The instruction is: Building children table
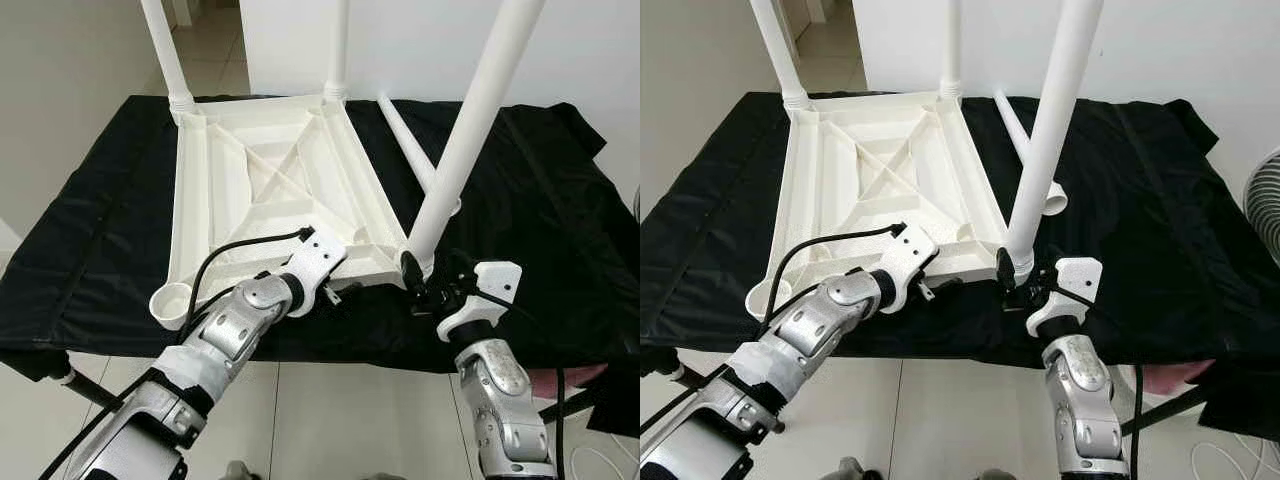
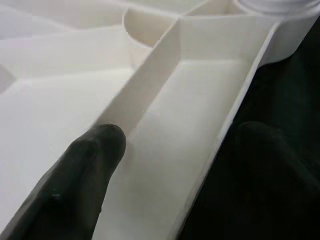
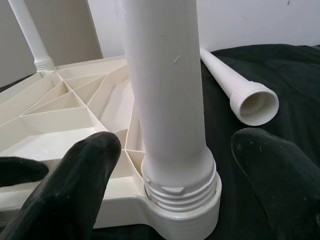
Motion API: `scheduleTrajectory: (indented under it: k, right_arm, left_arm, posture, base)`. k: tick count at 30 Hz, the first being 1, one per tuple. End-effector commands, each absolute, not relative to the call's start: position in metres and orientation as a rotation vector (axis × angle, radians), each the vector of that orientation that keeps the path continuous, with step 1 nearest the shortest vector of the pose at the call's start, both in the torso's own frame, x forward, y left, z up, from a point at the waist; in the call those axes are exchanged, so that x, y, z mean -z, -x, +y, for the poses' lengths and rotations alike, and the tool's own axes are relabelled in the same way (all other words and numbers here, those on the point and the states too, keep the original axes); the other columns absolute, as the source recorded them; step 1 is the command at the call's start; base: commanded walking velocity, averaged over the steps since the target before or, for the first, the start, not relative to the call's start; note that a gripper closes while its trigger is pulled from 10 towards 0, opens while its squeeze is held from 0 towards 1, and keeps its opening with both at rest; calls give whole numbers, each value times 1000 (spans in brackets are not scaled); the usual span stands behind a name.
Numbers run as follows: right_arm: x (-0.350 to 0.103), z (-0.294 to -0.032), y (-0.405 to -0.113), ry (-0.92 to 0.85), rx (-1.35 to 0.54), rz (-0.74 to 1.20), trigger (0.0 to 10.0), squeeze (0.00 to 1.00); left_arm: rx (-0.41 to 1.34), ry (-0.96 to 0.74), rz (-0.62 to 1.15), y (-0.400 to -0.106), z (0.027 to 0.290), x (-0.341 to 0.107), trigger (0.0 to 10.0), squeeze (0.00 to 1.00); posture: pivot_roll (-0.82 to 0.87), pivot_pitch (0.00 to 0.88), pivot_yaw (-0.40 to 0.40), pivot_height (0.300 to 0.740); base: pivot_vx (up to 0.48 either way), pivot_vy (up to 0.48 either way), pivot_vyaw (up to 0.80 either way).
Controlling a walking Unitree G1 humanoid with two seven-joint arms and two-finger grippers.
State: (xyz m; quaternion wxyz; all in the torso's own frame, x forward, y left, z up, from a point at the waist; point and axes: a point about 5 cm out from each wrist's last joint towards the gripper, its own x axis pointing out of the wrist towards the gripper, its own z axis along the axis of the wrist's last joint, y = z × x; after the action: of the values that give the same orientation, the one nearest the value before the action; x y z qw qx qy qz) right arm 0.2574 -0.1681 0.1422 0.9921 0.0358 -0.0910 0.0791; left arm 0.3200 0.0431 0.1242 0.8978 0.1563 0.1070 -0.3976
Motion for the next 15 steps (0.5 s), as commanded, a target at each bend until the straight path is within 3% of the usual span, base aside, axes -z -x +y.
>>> scheduleTrajectory:
  k: [1,4,5,7,8,9,11,12,15]
  right_arm:
    - [-141,-169,-259,-73,-165,-175,10000,0]
    - [-142,-169,-260,-68,-166,-178,10000,0]
    - [-142,-168,-260,-65,-166,-178,10000,0]
    - [-142,-168,-261,-64,-167,-178,10000,0]
    - [-142,-168,-262,-61,-167,-178,10000,0]
    - [-142,-168,-262,-61,-166,-178,10000,0]
    - [-142,-168,-263,-60,-165,-179,10000,0]
    - [-142,-167,-264,-61,-165,-179,10000,0]
    - [-143,-166,-265,-61,-166,-181,10000,0]
  left_arm:
    - [635,-346,233,-328,52,-121,10000,0]
    - [640,-351,250,-327,52,-117,10000,0]
    - [647,-356,261,-325,52,-115,9137,0]
    - [651,-360,269,-324,52,-113,9137,0]
    - [652,-349,283,-323,53,-110,2863,0]
    - [649,-346,286,-323,53,-109,2157,0]
    - [638,-341,290,-323,55,-109,2078,0]
    - [634,-346,288,-324,56,-109,0,0]
    - [622,-345,289,-324,57,-108,0,0]
  posture:
    - [-180,46,51,740]
    - [-180,46,51,740]
    - [-180,41,54,740]
    - [-180,41,54,740]
    - [-180,41,54,740]
    - [-180,41,54,740]
    - [-180,41,54,740]
    - [-180,41,54,740]
    - [-174,40,52,740]
  base:
    - [0,0,0]
    - [0,0,0]
    - [0,0,0]
    - [0,0,0]
    - [0,0,0]
    - [0,0,0]
    - [0,0,0]
    - [0,0,0]
    - [0,0,0]
